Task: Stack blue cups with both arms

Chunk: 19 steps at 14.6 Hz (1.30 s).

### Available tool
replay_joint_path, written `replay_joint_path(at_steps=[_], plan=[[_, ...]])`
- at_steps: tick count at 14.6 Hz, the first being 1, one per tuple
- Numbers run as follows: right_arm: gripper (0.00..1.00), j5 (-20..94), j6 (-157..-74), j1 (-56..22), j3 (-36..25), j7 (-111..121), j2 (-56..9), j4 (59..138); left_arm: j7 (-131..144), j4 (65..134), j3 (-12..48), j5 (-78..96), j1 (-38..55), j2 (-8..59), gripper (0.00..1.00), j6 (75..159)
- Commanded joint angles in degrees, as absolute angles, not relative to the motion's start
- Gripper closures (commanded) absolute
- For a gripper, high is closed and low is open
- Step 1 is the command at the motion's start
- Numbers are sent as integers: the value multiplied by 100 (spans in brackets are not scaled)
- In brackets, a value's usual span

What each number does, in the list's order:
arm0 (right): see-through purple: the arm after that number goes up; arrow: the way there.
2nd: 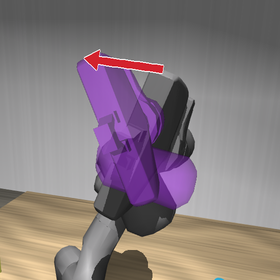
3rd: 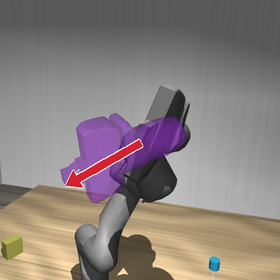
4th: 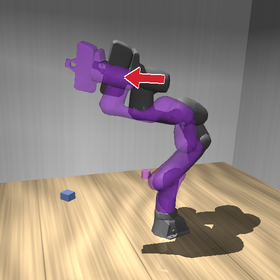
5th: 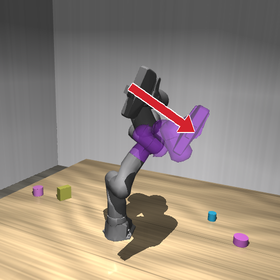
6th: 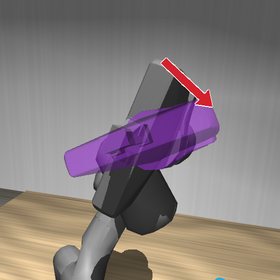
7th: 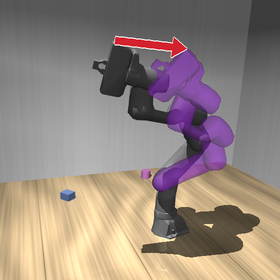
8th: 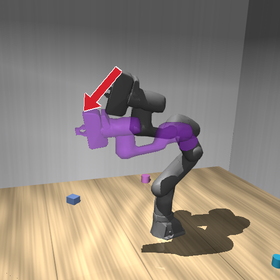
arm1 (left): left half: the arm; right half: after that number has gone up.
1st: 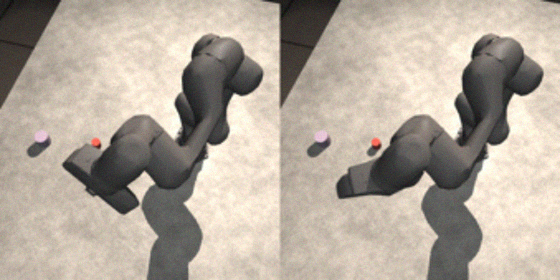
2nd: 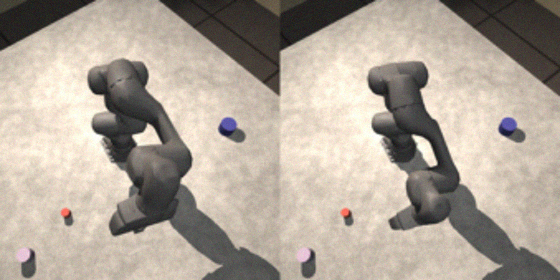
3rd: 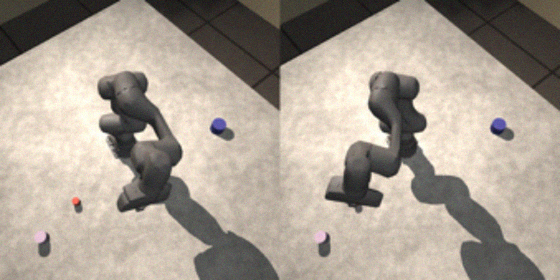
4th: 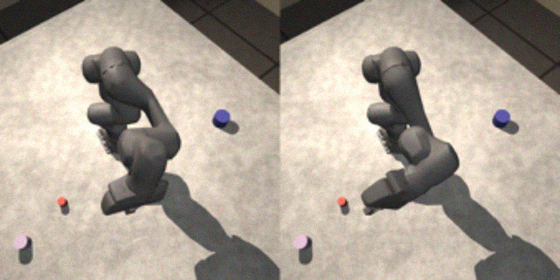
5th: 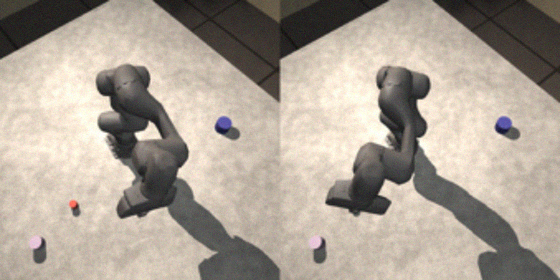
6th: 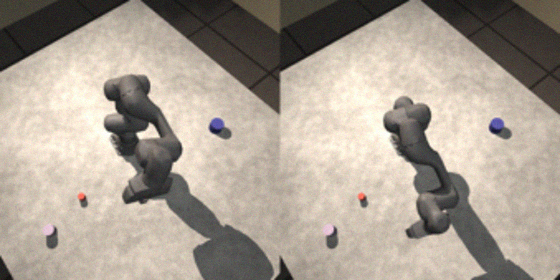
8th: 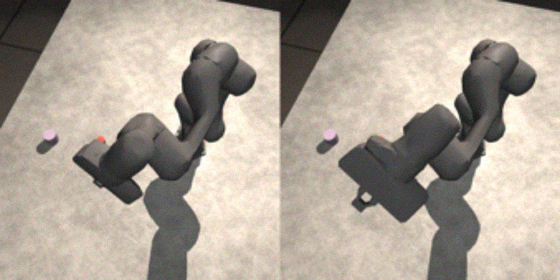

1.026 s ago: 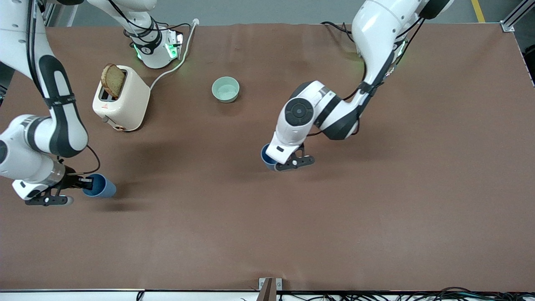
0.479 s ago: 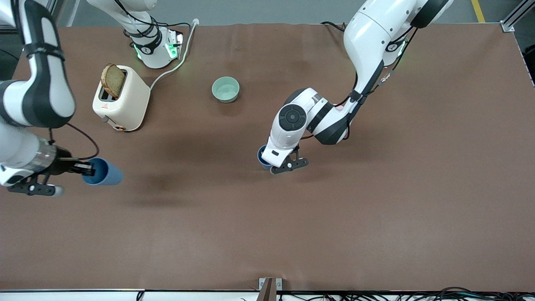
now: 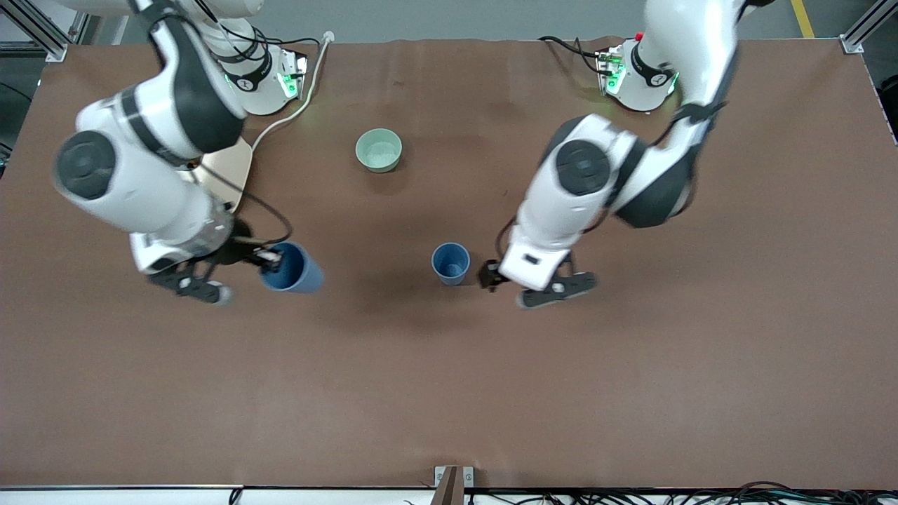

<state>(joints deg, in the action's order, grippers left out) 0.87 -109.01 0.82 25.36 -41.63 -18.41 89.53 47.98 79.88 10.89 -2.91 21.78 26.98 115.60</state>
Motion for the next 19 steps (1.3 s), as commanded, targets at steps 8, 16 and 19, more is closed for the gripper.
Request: replay_joint_path(at_steps=[8, 16, 19], plan=[[98, 35, -12252, -1599, 2672, -5502, -3119, 8640, 1163, 8218, 1125, -352, 186, 766, 0, 9512], [96, -263, -12243, -1644, 2672, -5493, -3348, 8640, 448, 8455, 1142, -272, -343, 71, 0, 8913], [96, -325, -12243, -1644, 2672, -5493, -3366, 8648, 535, 8926, 1029, -185, -160, -332, 0, 8929]])
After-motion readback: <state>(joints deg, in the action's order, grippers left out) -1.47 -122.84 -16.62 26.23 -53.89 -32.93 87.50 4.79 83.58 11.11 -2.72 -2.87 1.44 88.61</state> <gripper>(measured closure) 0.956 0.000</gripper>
